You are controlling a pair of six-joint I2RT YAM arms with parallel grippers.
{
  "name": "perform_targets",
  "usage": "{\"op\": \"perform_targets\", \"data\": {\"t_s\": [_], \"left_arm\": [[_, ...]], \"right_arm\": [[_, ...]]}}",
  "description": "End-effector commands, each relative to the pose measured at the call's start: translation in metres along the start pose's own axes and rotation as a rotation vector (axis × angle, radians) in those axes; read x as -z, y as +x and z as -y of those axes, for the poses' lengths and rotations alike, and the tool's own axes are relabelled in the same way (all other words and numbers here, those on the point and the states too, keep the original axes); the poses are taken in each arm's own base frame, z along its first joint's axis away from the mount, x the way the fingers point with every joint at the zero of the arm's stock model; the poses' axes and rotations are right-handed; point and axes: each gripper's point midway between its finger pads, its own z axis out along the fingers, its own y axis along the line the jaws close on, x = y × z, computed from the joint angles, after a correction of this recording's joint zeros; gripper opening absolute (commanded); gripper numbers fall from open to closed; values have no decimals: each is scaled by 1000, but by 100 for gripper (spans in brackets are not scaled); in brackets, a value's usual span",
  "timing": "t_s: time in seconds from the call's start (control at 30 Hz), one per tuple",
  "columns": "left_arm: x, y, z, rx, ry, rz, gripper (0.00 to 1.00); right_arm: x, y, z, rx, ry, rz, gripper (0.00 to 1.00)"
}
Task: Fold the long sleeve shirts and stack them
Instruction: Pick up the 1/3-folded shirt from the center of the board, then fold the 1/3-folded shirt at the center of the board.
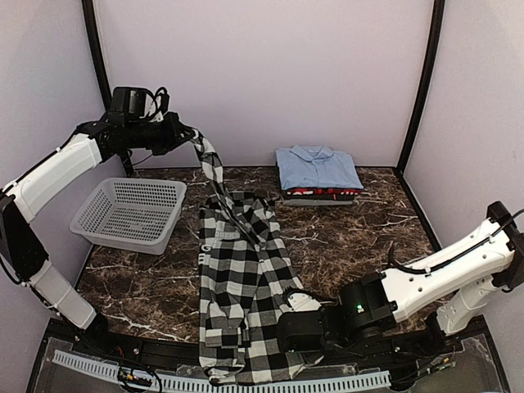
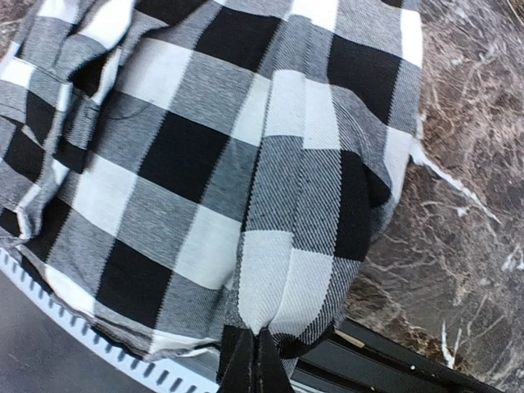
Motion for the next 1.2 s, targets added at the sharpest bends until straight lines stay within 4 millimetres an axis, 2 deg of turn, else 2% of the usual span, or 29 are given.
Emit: {"op": "perform_targets", "data": {"t_s": [0.0,0.13,0.37,0.6,0.83,1.1,1.17], "left_arm": [[28,-36,34,-77,101,135,0],[33,-48,44,-102,130,175,0],[45,-67,63,-129,168,231,0],[42,-69,61,-137,154,229,0],[33,-57,35,-140,49,204,0],[22,-19,-25,-99,-151,142,0],[18,-7,-37,-87,-184,111,0]], "right_arm": [[12,-22,-42,22,-182,86,0],[3,-26,-57,21,-260,81,0],[-8,-25,-63,2,-309,73,0],[-11,-35,-77,17,-385,96,0],[-19,-36,-96,61,-446,78,0],[-26,-28,-95,48,-468,57,0],[-19,-32,-92,51,-463,70,15]]}}
